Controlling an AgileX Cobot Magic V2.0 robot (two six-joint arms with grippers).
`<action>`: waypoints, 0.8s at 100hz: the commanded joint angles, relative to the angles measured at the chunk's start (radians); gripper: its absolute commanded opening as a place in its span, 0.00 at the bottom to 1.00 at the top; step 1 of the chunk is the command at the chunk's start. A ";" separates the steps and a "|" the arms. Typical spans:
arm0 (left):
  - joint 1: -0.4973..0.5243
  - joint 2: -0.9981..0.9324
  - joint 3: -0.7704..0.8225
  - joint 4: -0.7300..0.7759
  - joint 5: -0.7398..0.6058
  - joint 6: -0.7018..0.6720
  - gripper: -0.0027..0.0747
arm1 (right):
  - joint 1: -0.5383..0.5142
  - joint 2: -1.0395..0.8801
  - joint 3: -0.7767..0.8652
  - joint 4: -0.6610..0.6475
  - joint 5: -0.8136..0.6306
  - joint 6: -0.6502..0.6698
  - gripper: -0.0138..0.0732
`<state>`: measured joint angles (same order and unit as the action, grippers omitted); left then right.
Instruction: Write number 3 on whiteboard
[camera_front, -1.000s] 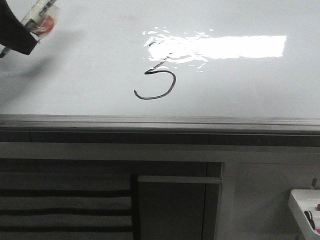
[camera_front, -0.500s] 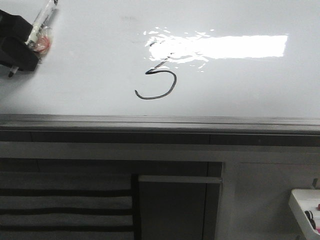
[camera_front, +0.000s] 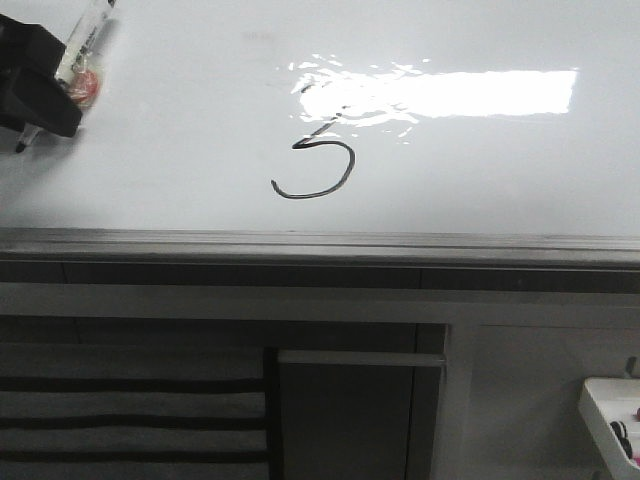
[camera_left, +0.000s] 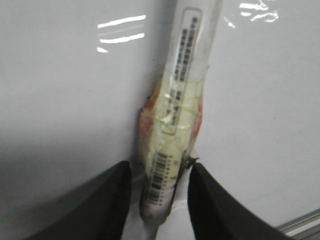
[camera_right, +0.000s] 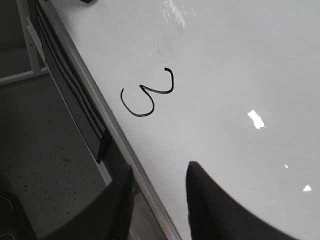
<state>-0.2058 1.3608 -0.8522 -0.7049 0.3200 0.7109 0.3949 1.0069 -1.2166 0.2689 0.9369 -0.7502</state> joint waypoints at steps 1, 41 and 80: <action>0.003 -0.020 -0.026 0.002 -0.081 -0.010 0.56 | -0.007 -0.012 -0.034 0.010 -0.057 0.020 0.41; 0.003 -0.316 -0.026 0.054 0.127 -0.010 0.66 | -0.007 -0.116 0.069 -0.230 -0.123 0.586 0.40; 0.003 -0.774 0.232 0.118 0.165 -0.010 0.66 | -0.007 -0.478 0.497 -0.316 -0.352 0.866 0.40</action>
<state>-0.2032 0.6508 -0.6565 -0.5727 0.5695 0.7109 0.3949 0.5826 -0.7529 -0.0283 0.7040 0.0961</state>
